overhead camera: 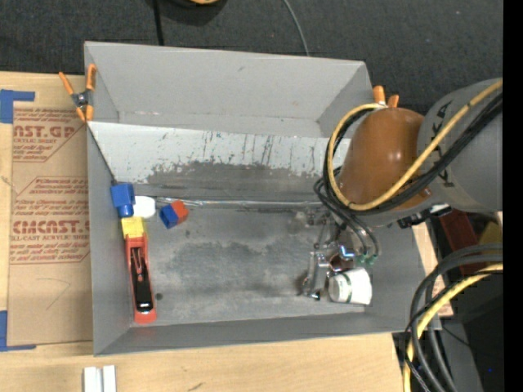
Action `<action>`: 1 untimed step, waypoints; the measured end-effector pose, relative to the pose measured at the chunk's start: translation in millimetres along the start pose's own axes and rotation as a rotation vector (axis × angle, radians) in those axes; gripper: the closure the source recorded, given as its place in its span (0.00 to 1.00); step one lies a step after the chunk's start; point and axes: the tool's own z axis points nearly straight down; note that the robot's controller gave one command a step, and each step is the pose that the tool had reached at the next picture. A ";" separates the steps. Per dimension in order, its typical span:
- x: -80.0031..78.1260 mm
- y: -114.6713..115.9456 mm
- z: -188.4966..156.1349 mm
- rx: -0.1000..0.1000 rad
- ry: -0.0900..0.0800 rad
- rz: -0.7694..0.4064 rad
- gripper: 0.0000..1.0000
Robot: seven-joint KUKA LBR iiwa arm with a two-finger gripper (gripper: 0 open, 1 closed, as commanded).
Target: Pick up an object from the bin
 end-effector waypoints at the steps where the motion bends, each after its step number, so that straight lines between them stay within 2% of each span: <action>1: -2.1 -21.0 44.0 0.000 -0.005 -0.018 0.00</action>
Offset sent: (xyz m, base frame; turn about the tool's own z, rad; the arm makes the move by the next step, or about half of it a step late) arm -0.0296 -0.0806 -0.0663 0.0686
